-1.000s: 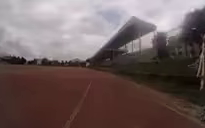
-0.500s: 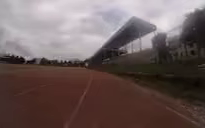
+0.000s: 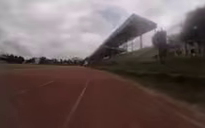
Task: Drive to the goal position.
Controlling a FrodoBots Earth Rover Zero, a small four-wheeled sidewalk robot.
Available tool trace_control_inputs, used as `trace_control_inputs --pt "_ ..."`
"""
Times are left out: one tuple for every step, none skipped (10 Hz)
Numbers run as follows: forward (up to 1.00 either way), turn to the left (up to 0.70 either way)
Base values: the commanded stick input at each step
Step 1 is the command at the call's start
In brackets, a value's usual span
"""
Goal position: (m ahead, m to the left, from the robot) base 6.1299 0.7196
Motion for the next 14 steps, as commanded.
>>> trace_control_inputs --pt "0.85 0.0" --pt "0.85 0.0" --pt "0.85 0.0" --pt "0.85 0.0" --pt "0.85 0.0" --pt "0.85 0.0" --pt "0.85 0.0" --pt "0.85 0.0" --pt "0.85 0.0" --pt "0.85 0.0" --pt "0.85 0.0" --pt "0.85 0.0" --pt "0.85 0.0" --pt "0.85 0.0"
